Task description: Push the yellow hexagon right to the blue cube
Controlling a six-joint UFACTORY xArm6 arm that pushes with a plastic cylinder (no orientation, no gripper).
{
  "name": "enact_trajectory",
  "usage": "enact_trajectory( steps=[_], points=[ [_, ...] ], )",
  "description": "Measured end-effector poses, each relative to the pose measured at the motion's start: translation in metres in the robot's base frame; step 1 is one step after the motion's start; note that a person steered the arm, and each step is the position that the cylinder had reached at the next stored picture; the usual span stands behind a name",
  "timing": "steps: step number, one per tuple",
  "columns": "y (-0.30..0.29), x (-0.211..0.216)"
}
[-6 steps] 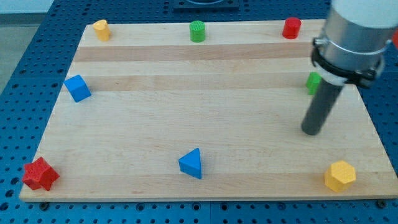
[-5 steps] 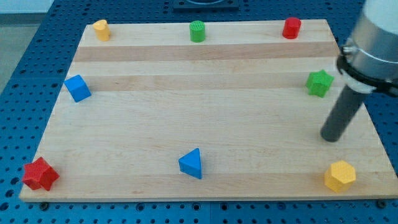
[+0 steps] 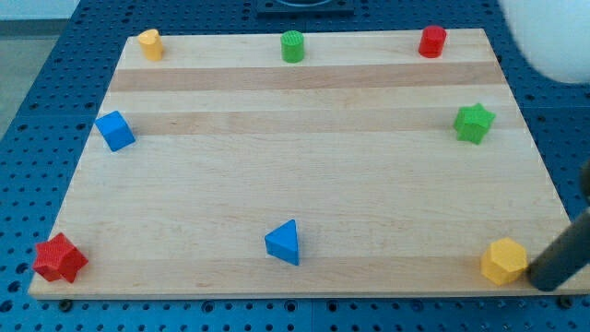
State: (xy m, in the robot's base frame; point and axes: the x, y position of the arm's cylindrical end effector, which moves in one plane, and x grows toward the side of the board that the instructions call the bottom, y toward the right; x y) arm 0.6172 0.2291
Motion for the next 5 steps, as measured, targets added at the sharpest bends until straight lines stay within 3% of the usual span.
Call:
enact_trajectory(
  steps=[5],
  points=[
    [-0.054, -0.037]
  ],
)
